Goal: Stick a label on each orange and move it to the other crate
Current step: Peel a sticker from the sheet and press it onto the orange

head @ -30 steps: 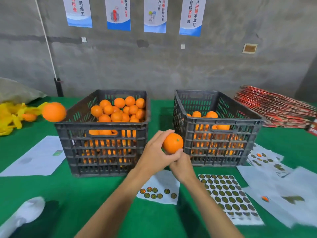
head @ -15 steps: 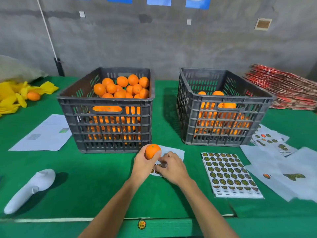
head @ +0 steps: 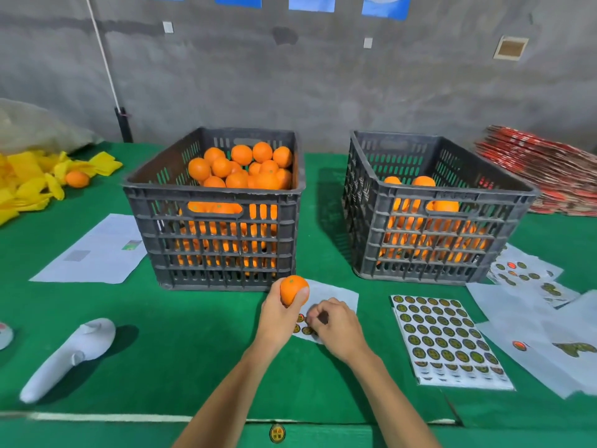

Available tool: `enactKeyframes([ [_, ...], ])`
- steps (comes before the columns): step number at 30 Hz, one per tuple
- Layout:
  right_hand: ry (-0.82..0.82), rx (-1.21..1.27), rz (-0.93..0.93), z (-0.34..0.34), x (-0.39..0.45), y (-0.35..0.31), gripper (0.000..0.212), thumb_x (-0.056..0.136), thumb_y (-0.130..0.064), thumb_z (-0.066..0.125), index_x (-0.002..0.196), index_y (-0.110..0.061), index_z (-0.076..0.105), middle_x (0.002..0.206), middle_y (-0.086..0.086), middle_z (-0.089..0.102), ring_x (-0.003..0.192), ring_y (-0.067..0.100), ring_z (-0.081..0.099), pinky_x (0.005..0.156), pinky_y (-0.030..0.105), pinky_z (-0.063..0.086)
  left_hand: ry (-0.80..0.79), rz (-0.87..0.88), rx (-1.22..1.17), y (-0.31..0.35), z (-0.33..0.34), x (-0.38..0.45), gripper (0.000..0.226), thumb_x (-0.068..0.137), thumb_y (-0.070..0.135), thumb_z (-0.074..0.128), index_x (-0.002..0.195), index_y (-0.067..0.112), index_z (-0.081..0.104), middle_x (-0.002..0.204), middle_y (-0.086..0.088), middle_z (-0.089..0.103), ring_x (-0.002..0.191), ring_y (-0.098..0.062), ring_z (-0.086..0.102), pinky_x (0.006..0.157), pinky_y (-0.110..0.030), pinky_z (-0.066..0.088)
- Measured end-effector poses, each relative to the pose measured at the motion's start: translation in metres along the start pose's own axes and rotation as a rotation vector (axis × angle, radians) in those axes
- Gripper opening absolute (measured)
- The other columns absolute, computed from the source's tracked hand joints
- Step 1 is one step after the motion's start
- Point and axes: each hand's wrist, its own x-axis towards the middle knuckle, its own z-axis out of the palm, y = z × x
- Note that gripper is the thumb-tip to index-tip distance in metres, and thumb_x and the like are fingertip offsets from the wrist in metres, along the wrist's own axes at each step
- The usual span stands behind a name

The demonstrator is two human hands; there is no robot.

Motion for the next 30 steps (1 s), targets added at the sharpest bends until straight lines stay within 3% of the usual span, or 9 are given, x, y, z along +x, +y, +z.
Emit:
enactKeyframes([
  [5, 0.154, 0.518, 0.181, -0.015, 0.001, 0.003, 0.010, 0.097, -0.018, 0.066, 0.089, -0.017, 0.072, 0.089, -0.004, 0.074, 0.088, 0.015, 0.069, 0.084, 0.030, 0.055, -0.026, 0.004, -0.008, -0.001, -0.002, -0.001, 0.047, 0.092, 0.059, 0.066, 0.131, 0.037, 0.052, 0.103, 0.010, 0.068, 0.077, -0.001, 0.069, 0.067, -0.023, 0.058],
  [7, 0.158, 0.612, 0.189, -0.025, 0.000, 0.001, 0.010, 0.098, -0.020, 0.066, 0.093, -0.015, 0.073, 0.090, -0.001, 0.075, 0.087, 0.014, 0.070, 0.081, 0.027, 0.054, -0.033, 0.006, -0.016, 0.001, -0.001, -0.003, 0.050, 0.093, 0.059, 0.065, 0.134, 0.035, 0.051, 0.105, 0.011, 0.068, 0.079, -0.001, 0.069, 0.071, -0.026, 0.058],
  [10, 0.154, 0.747, 0.165, -0.037, 0.000, -0.009, 0.011, 0.098, -0.023, 0.067, 0.097, -0.016, 0.076, 0.090, -0.003, 0.077, 0.084, 0.008, 0.071, 0.075, 0.021, 0.052, -0.073, 0.057, -0.083, 0.012, -0.001, -0.006, 0.052, 0.093, 0.059, 0.065, 0.138, 0.042, 0.046, 0.115, 0.012, 0.064, 0.089, 0.004, 0.068, 0.070, -0.015, 0.054],
  [13, 0.151, 0.787, 0.135, -0.045, 0.004, -0.020, 0.012, 0.097, -0.027, 0.069, 0.102, -0.019, 0.077, 0.100, -0.008, 0.077, 0.094, 0.002, 0.069, 0.083, 0.017, 0.050, -0.123, 0.079, -0.229, 0.030, 0.003, -0.007, 0.048, 0.093, 0.061, 0.060, 0.138, 0.050, 0.047, 0.124, 0.013, 0.062, 0.098, -0.003, 0.070, 0.089, -0.029, 0.059],
  [19, 0.295, 0.844, -0.015, -0.061, 0.005, -0.035, 0.001, 0.092, -0.015, 0.075, 0.091, -0.015, 0.075, 0.108, 0.004, 0.072, 0.101, 0.018, 0.069, 0.084, 0.021, 0.053, -0.145, 0.070, -0.373, 0.078, 0.021, -0.001, 0.045, 0.097, 0.053, 0.052, 0.138, 0.035, 0.049, 0.121, 0.004, 0.063, 0.093, -0.006, 0.070, 0.074, -0.027, 0.058],
  [22, 0.345, 0.862, -0.037, -0.079, 0.007, -0.040, 0.017, 0.091, -0.020, 0.077, 0.104, -0.030, 0.073, 0.114, -0.001, 0.068, 0.098, 0.015, 0.070, 0.077, 0.022, 0.056, -0.172, 0.124, -0.368, 0.095, 0.027, 0.008, 0.033, 0.100, 0.044, 0.059, 0.132, 0.039, 0.052, 0.118, 0.004, 0.065, 0.097, -0.005, 0.070, 0.077, -0.027, 0.058],
  [25, 0.294, 0.985, 0.018, -0.107, 0.014, -0.044, 0.060, 0.085, -0.030, 0.082, 0.137, -0.036, 0.053, 0.123, -0.005, 0.064, 0.099, 0.009, 0.071, 0.076, 0.022, 0.058, -0.196, 0.167, -0.394, 0.117, 0.032, 0.020, 0.022, 0.100, 0.044, 0.060, 0.121, 0.051, 0.058, 0.114, 0.008, 0.068, 0.096, -0.010, 0.071, 0.076, -0.029, 0.057],
  [28, 0.185, 0.975, 0.010, -0.137, 0.024, -0.055, 0.054, 0.086, -0.042, 0.076, 0.136, -0.030, 0.059, 0.126, -0.005, 0.070, 0.107, 0.007, 0.070, 0.084, 0.027, 0.059, -0.218, 0.254, -0.338, 0.147, 0.035, 0.034, 0.027, 0.095, 0.064, 0.057, 0.121, 0.059, 0.054, 0.112, 0.025, 0.065, 0.106, -0.002, 0.066, 0.091, -0.032, 0.055],
  [30, 0.161, 0.994, -0.027, -0.157, 0.032, -0.064, 0.051, 0.088, -0.044, 0.072, 0.136, -0.030, 0.061, 0.124, -0.007, 0.072, 0.113, 0.011, 0.069, 0.094, 0.036, 0.059, -0.215, 0.334, -0.263, 0.172, 0.035, 0.045, 0.035, 0.089, 0.072, 0.048, 0.122, 0.058, 0.050, 0.116, 0.024, 0.063, 0.113, 0.001, 0.061, 0.098, -0.032, 0.049],
])
